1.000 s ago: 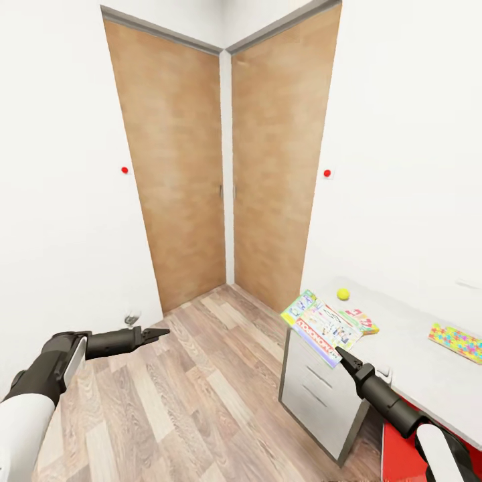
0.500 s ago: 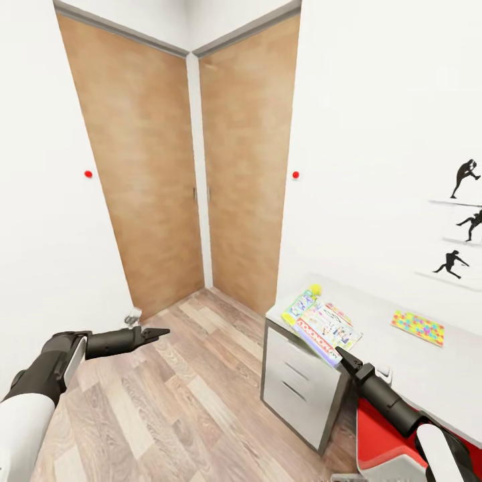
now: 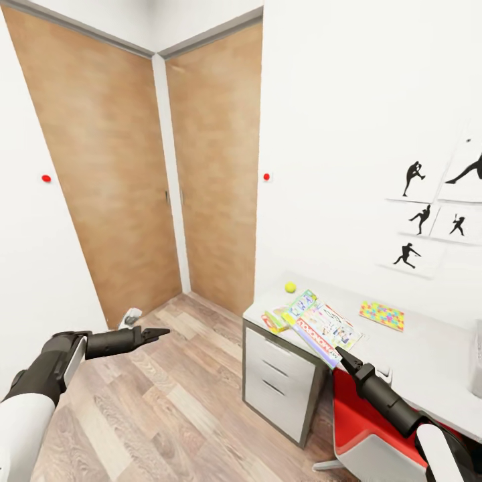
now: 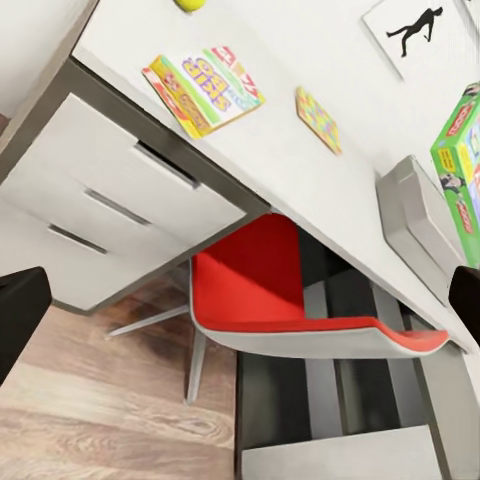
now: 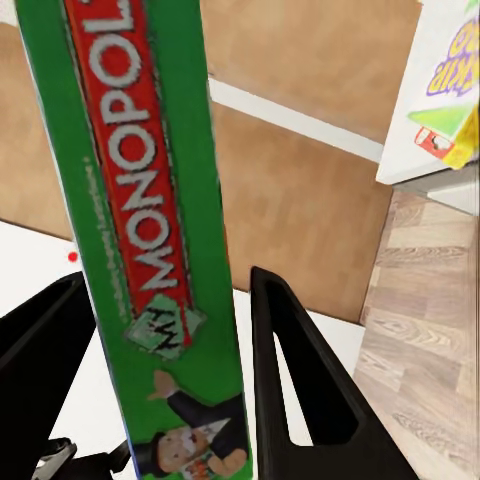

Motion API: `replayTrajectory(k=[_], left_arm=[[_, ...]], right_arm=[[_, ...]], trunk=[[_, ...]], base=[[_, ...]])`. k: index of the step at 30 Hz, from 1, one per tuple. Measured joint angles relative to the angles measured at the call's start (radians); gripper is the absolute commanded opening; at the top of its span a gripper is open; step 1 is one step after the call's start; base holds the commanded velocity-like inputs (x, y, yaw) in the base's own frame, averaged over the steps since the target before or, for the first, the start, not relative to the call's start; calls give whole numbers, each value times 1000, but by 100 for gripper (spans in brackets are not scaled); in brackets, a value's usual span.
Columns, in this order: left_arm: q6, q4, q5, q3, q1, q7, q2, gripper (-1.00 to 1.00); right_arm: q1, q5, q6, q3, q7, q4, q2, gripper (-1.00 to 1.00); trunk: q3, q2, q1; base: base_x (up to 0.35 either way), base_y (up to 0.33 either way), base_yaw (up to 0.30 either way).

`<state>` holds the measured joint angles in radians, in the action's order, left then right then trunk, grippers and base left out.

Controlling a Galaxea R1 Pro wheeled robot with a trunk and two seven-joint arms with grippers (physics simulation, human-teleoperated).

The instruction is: Put all the toys in the child's room - the three board games (two on the bed and one on the table), the two jigsaw puzzles on the table, and the tennis ball on the table - inside the toy box on the table in the child's room.

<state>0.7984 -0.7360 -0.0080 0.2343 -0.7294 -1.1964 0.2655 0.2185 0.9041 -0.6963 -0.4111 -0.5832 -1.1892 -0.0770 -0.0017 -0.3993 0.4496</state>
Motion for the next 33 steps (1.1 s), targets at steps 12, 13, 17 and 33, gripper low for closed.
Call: replayTrajectory(k=[12,13,17,33], left_arm=[[-1,0,0,-2,0,2,0,100],[-1,0,0,-2,0,2,0,100],[-1,0,0,-2,0,2,-1,100],[-1,0,0,-2,0,3,-2,100]], right_arm=[[0,-1,0,0,1,0,-1,-100],[0,-1,0,0,1,0,-1,-100],[0,-1,0,0,1,0,-1,-100],[0,-5,2,-1,5,2,0,-100]], trunk=[[8,0,0],[9,0,0],[11,0,0],[18,0,0]], base=[[0,0,-257],[0,0,-257],[0,0,-257],[0,0,-257]])
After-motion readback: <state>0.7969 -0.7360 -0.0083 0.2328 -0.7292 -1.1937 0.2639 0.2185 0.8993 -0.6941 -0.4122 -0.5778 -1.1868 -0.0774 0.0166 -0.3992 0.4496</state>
